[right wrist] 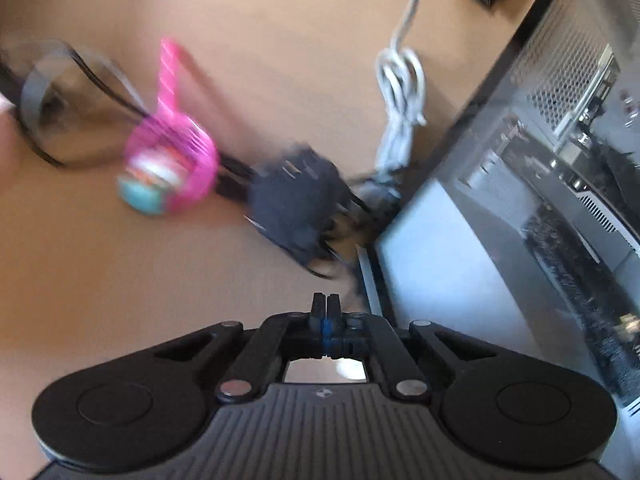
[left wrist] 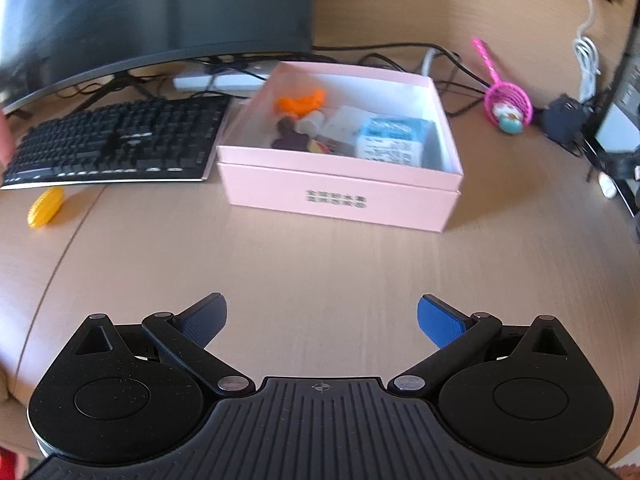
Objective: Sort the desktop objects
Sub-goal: 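Lift the red-capped bottle with the right tool and carry it toward the box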
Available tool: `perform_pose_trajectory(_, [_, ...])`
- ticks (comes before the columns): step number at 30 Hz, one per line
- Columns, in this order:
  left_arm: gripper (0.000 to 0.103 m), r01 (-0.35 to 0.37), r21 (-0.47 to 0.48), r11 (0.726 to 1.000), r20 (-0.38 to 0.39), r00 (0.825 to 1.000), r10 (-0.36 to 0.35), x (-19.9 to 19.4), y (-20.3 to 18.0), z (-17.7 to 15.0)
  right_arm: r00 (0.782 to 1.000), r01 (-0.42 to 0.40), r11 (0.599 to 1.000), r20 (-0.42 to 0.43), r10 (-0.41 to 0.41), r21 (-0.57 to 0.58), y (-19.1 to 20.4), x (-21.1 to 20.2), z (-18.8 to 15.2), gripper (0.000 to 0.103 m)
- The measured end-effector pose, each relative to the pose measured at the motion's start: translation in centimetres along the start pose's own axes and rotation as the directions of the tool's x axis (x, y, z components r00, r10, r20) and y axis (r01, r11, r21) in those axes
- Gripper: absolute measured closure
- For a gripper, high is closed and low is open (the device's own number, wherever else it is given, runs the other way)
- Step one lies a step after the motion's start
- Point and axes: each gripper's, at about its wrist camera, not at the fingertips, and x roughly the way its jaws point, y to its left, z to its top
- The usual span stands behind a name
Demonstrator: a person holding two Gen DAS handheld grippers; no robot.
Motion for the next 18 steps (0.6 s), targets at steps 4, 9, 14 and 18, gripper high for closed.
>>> perform_pose_trajectory(4, [0.000,0.029,0.029,0.999,0.004,1.000,-0.029,0.1,-0.8,0.1,0.994,-0.061,0.997,0.083,0.064,-0.041,1.1,-3.9,-0.4,0.100])
perform_pose_trajectory(9, [0.000,0.025,0.025,0.999,0.007,1.000,-0.025,0.0,-0.6,0.1,0.995,0.104,0.988,0.012,-0.104,-0.117,1.1,0.2,-0.9,0.095])
perform_pose_trajectory(14, [0.000,-0.002,-0.003,1.000,-0.014,1.000,0.002,0.1,0.4,-0.2,0.985,0.165,0.973,-0.029,-0.172,-0.161,1.0,3.1,-1.8,0.075])
perform_pose_trajectory(18, [0.000,-0.013,-0.015,1.000,-0.023,1.000,0.013,0.1,0.8,-0.3,0.978,0.191,0.965,-0.051,-0.203,-0.180,1.2,4.4,-2.4,0.069])
